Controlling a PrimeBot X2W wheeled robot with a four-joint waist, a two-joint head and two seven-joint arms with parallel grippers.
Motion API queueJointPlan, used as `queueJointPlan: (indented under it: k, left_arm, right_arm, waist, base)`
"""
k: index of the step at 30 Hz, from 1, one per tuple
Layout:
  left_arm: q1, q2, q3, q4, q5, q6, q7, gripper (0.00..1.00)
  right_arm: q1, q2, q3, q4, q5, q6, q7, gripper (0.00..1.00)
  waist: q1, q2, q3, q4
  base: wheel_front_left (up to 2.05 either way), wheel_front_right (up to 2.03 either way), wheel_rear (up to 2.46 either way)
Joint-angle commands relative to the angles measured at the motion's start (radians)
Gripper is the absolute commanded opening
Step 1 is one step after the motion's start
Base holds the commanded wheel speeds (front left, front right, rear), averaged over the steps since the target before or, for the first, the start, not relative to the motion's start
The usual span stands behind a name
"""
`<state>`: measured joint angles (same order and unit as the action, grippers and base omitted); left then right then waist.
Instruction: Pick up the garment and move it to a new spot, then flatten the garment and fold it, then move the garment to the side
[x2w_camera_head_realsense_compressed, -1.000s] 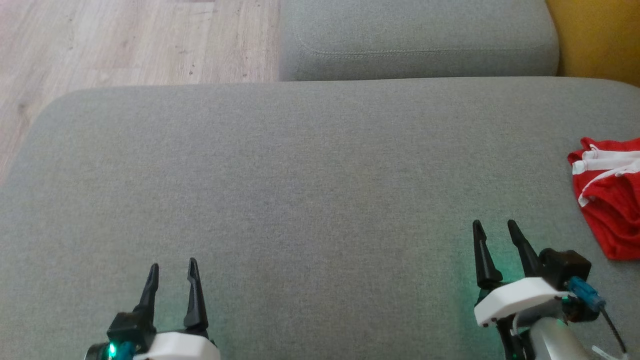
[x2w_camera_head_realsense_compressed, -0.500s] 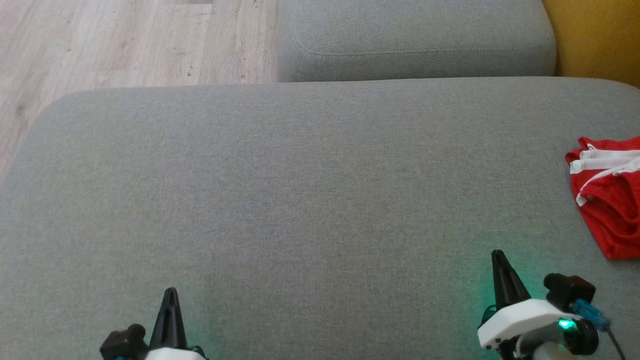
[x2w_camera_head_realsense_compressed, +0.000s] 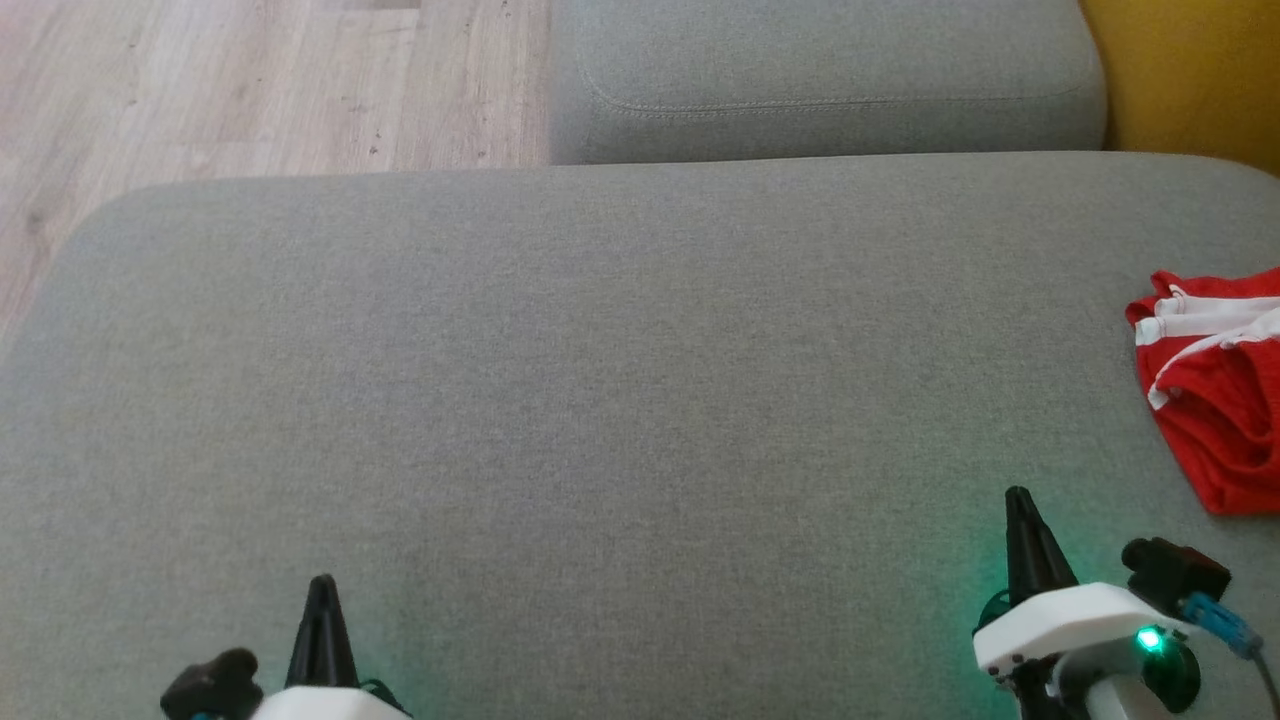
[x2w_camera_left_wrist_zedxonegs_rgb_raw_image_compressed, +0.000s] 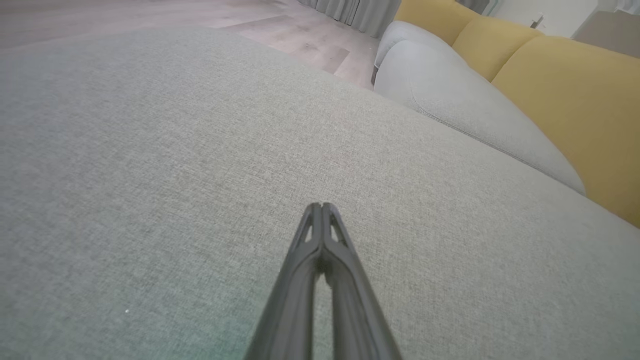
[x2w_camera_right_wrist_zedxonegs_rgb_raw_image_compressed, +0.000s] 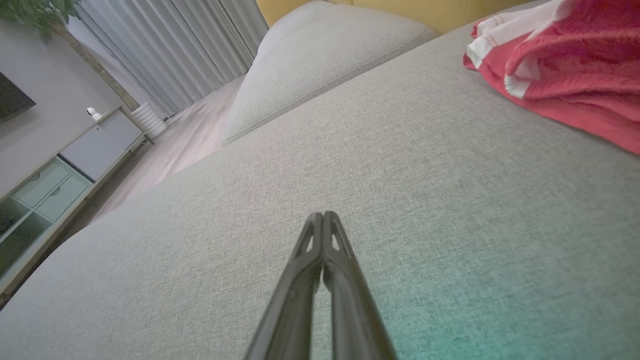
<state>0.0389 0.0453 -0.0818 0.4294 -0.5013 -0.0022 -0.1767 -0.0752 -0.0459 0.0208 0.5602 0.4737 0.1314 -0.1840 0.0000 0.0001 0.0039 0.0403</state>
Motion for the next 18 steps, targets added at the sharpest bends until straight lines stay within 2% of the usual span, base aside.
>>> queueJointPlan:
  k: [1, 18]
  left_arm:
    - [-0.051, 0.001, 0.022, -0.037, -0.027, -0.009, 0.005, 0.00]
    - [-0.067, 0.002, 0.052, -0.063, -0.213, -0.030, 0.054, 0.00]
  right_arm:
    - [-0.041, -0.003, -0.004, -0.040, 0.030, 0.000, 0.006, 0.00]
    - [-0.040, -0.003, -0.026, -0.087, 0.220, 0.000, 0.056, 0.00]
  waist:
    - [0.0000, -0.0001, 0.000, -0.001]
    - [0.0000, -0.0001, 0.000, -0.007]
  base:
    - [0.00, 0.00, 0.00]
    - [0.00, 0.00, 0.00]
